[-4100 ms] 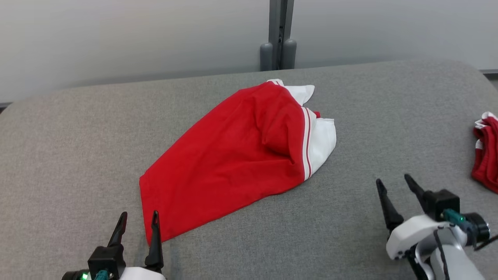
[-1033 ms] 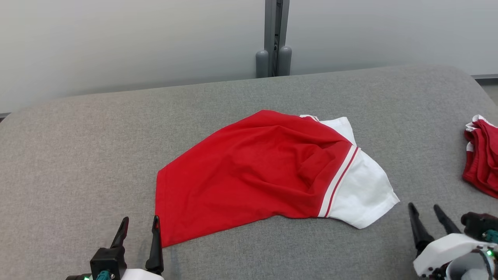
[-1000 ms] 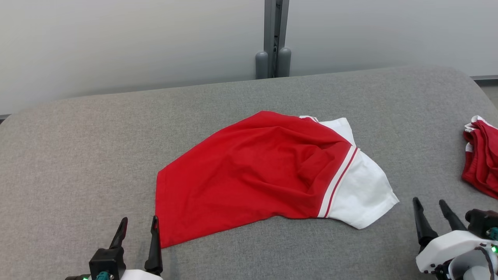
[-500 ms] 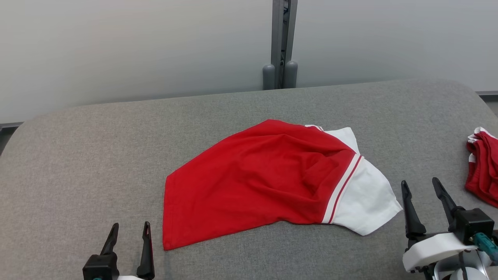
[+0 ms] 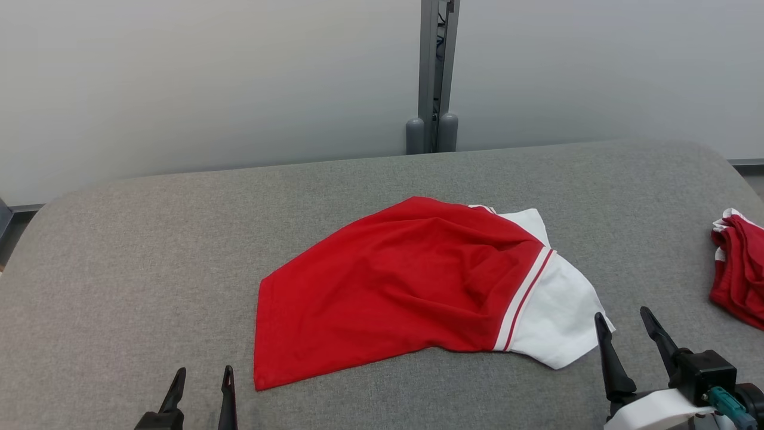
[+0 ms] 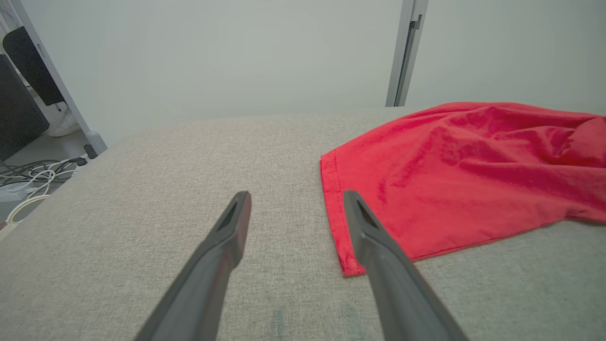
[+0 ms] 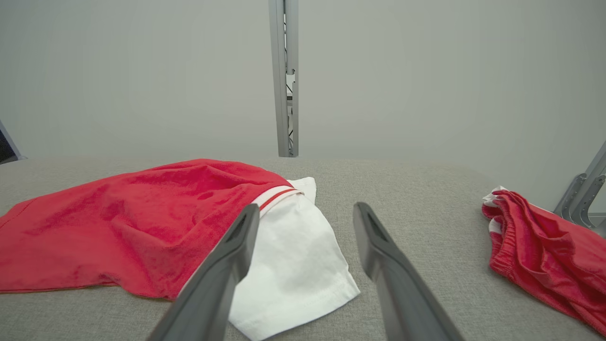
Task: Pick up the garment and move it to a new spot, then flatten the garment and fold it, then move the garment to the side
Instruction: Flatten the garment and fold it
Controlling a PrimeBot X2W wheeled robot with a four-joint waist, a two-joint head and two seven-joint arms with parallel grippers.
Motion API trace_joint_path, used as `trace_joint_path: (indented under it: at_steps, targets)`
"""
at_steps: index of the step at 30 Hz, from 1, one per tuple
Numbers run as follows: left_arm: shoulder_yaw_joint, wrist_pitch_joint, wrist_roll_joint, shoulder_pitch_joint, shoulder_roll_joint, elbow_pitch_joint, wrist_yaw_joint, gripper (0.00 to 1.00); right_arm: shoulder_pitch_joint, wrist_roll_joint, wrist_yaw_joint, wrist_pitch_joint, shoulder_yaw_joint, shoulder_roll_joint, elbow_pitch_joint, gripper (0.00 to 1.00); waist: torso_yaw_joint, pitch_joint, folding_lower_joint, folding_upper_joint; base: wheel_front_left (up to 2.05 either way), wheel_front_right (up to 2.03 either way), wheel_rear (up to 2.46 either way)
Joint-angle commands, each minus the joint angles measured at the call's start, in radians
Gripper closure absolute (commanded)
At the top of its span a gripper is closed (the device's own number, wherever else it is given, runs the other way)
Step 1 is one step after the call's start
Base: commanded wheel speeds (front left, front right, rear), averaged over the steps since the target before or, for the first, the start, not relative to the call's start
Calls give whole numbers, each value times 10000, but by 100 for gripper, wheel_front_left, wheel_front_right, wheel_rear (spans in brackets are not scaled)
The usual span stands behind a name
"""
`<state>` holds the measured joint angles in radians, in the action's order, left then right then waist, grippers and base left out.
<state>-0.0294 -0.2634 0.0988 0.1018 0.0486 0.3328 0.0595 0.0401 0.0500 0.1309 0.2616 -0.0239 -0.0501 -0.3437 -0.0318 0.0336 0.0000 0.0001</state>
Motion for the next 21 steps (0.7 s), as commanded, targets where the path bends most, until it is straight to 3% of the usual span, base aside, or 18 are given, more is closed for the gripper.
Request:
trace_joint_path:
  at_steps: [1,10,21]
  targets:
    - [-2,-12,39,74,43,1,-29,0,-108,54,-3,39,21,-29,-24,0,-1,28,0,-1,0,0,0]
    - [-263,-12,394,-123,46,227,53,0,7,225,-3,39,-11,-27,-287,0,24,-281,0,-1,0,0,0]
    - [-1146,-12,1136,-1169,46,1445,-125,0,645,-249,-3,40,-531,-34,-992,0,-233,-1478,0,-1,0,0,0]
